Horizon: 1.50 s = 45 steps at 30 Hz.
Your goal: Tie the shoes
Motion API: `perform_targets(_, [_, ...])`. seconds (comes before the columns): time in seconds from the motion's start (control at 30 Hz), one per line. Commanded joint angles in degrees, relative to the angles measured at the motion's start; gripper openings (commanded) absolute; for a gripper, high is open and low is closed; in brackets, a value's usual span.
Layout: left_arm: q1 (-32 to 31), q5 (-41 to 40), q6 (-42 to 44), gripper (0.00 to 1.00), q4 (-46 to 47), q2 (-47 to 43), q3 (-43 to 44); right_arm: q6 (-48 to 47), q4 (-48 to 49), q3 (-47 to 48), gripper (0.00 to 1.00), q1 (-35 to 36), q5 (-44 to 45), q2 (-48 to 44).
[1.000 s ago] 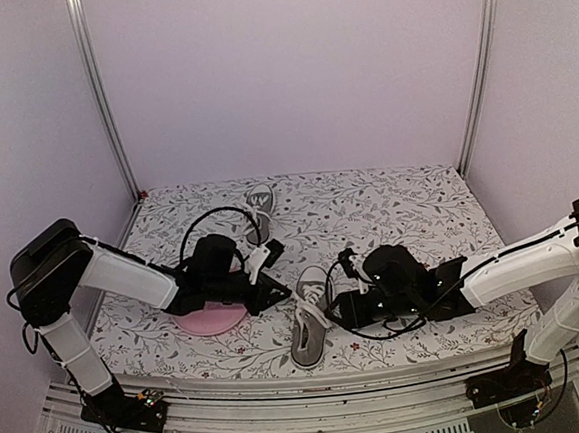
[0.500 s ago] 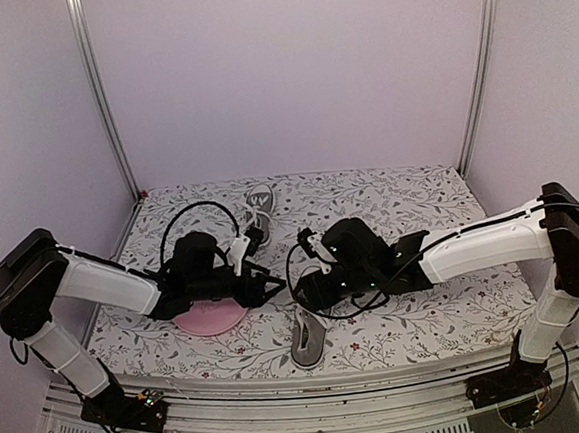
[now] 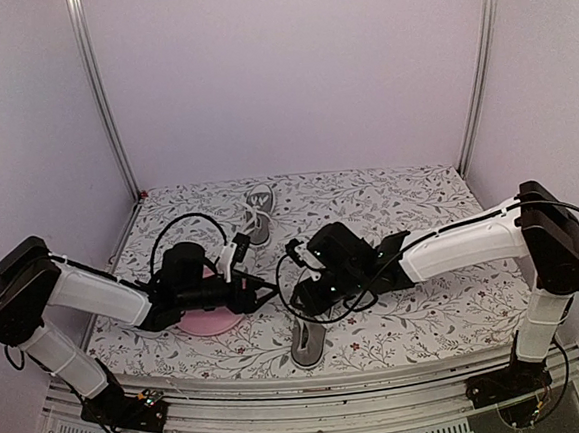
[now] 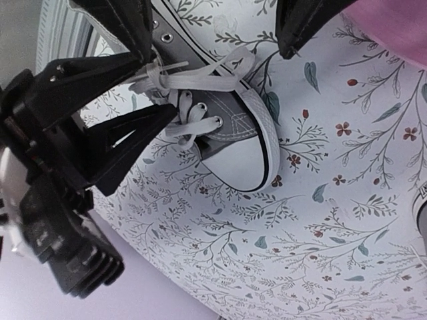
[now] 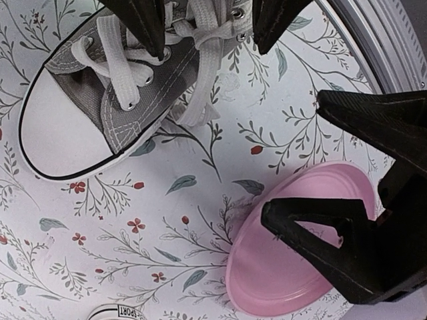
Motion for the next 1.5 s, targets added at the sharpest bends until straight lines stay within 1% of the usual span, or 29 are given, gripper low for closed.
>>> perform_targets(0.0, [0.66,1.39,-2.13,0.62,3.36,0.25,-0.26,-0.67,-1.31,1.50,0.44,0.21,-0.85,1.89])
perform_targets(0.13, [0.66,1.86,-2.78,0.61,4.02,0.61,-0.23,-0.52,-1.33,1.48,0.40,0.35,-0.35,2.24])
perform_targets(0.3, [0.64,2.70,-4.00,0.61,5.60,1.97,-0.40,0.18,-0.19,1.01,0.27,0.35,-0.33,2.12])
perform_targets(0.47, [0.52,4.02,-5.83,0.60,8.56,4.11,-1.03,0.19,-0.20,0.96,0.20,0.35,-0.18,2.11])
perform_targets(0.57, [0.17,5.30,-7.08,0.60,11.01,5.47,-1.24,0.38,0.87,0.05,0.10,0.35,-0.84,1.49])
perform_targets(0.63, [-0.11,7.51,-8.35,0.59,14.15,6.92,-1.40,1.05,2.48,-1.35,0.04,0.27,-1.38,0.42])
perform_targets(0.7, [-0.66,9.89,-9.35,0.57,17.47,8.82,-1.39,1.85,4.30,-3.01,0.03,0.06,-1.83,-0.81])
perform_targets(0.77, [-1.10,12.20,-9.97,0.50,20.26,10.79,-1.22,2.74,6.41,-5.30,0.03,-0.40,-2.69,-2.26])
perform_targets(0.9, [-1.35,17.68,-11.17,0.31,26.37,15.24,-0.64,4.20,9.89,-7.87,0.02,-0.72,-4.53,-3.53])
perform_targets(1.0, [-1.75,19.86,-11.74,0.24,28.53,17.45,0.01,5.17,11.52,-9.01,0.02,-0.86,-4.92,-4.12])
perform_targets(1.13, [-1.96,19.47,-11.65,0.22,27.47,19.00,0.76,5.91,12.97,-9.79,0.02,-0.99,-5.46,-4.51])
perform_targets(1.33, [-1.92,19.39,-12.47,0.22,26.30,21.87,2.83,6.19,13.53,-10.20,0.02,-1.10,-5.76,-4.89])
perform_targets(1.47, [-1.96,17.95,-12.01,0.23,24.56,22.43,3.63,6.19,13.62,-10.42,0.02,-1.21,-5.93,-5.12])
